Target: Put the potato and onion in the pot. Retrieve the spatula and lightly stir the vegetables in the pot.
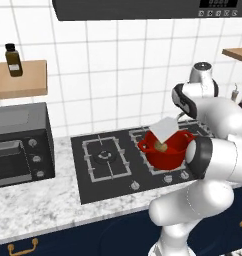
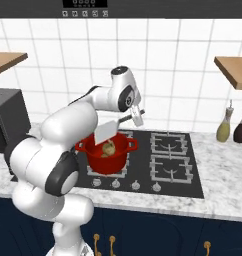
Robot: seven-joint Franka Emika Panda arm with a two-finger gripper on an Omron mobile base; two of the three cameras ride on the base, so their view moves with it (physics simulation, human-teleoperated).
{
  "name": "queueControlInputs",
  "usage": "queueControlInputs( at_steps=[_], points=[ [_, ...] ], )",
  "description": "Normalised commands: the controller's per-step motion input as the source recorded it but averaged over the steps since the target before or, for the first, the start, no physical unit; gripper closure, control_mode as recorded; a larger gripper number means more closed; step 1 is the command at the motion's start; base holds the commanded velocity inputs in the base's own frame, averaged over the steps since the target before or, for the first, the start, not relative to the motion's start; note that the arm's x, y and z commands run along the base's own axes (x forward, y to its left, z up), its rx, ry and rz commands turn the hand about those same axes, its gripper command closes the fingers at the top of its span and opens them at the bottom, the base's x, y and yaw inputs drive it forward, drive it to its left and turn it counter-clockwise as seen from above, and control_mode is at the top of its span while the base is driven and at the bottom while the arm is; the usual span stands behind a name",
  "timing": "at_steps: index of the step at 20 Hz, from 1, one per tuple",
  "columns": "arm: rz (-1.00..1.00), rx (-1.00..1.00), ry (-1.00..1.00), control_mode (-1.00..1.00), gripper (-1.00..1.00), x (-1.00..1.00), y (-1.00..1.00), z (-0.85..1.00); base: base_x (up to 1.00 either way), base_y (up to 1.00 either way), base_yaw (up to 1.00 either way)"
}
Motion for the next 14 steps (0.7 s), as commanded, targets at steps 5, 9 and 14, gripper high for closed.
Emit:
queueControlInputs(
  at_steps=[5, 9, 14],
  points=[
    [0.18, -0.12, -0.21, -1.00, 1.00, 0.32, 0.00, 0.00, 0.00, 0.00, 0.00],
    [0.24, -0.08, -0.21, -1.00, 1.00, 0.25, 0.05, 0.00, 0.00, 0.00, 0.00],
    [0.36, -0.03, -0.03, -1.00, 1.00, 0.20, 0.09, 0.00, 0.00, 0.00, 0.00]
  ],
)
